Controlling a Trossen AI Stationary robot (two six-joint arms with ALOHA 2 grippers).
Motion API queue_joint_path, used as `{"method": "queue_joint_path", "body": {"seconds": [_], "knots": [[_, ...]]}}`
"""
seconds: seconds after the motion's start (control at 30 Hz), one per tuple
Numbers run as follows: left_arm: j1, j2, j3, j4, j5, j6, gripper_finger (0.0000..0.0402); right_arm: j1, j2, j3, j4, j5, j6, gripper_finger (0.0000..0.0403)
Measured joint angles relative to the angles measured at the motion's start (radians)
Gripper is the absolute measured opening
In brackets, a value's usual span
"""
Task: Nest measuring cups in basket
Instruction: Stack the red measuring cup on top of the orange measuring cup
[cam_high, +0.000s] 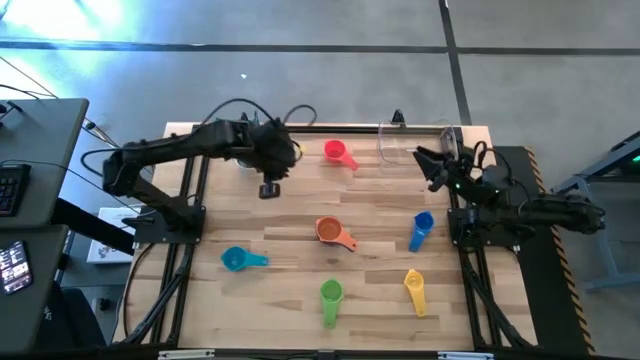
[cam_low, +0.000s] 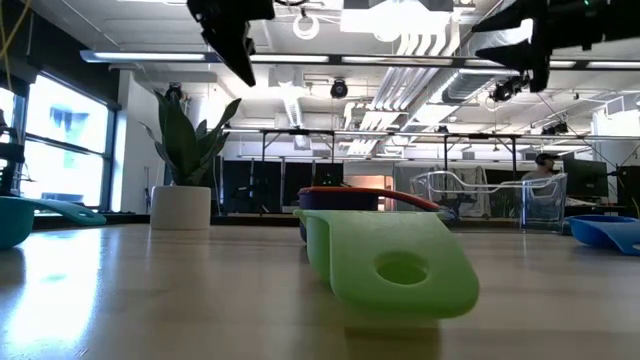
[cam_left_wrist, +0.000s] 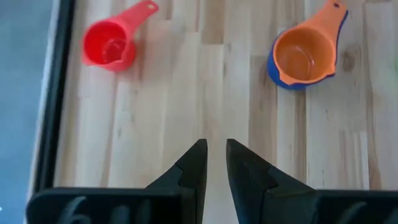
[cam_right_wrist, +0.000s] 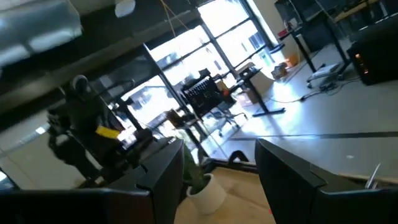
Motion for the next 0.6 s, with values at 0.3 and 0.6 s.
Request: {"method": "queue_joint_path", "body": {"seconds": [0.3, 0.6], "knots": [[0.072, -0.076, 0.0, -0.07, 0.009, -0.001, 0.0049, -0.002, 0.317, 0.292, -0.206, 0.062, -0.032, 0.019], [0.103, -0.084, 0.0, -0.075, 0.075, -0.026, 0.0049, -0.133, 0.63, 0.605, -0.456, -0.09, -0.078, 0.019]]}}
